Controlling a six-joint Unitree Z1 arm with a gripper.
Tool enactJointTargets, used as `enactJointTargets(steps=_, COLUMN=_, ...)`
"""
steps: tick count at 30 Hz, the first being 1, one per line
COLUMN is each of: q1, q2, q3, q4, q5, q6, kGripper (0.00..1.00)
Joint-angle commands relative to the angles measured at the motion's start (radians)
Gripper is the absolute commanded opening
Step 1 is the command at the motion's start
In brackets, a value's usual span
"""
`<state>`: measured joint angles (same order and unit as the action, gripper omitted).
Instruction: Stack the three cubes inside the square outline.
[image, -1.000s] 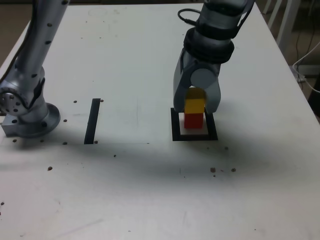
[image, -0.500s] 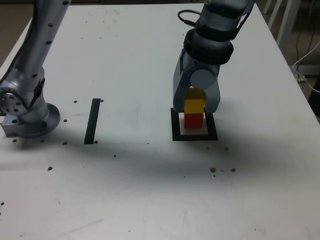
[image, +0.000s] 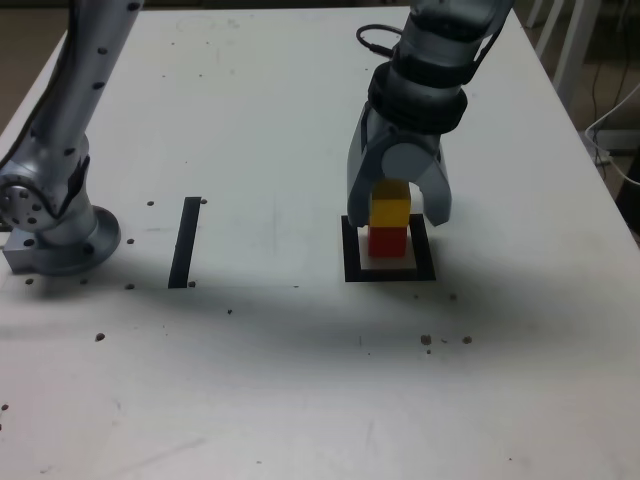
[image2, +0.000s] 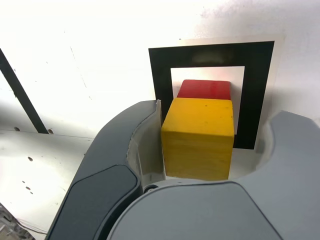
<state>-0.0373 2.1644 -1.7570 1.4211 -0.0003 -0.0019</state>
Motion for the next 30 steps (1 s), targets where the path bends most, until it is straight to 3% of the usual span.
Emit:
enactJointTargets(steps=1, q1=0.011, q2=-0.024, q3=0.009, q4=-0.002, q5=0.010, q6=-0.001, kGripper=0.91)
enactJointTargets(steps=6, q1=0.054, q2=-0.069, q3=0.039, q4=0.005, q5=0.039, q6=-0.018, kGripper=0.98)
enactJointTargets(steps=13, q1=0.181, q2=-0.104, q3=0.048, q4=0.011, q5=0.072, q6=-0.018, kGripper=0.99)
enactJointTargets(steps=22, q1=0.387, q2=-0.074, q3=-0.029, q4=0.004, q5=0.086, q6=0.165, kGripper=0.99)
enactJointTargets(steps=30, q1=0.470, q2=-0.011, q3=-0.096, q4=0.007, q5=0.085, q6=0.222, kGripper=0.99)
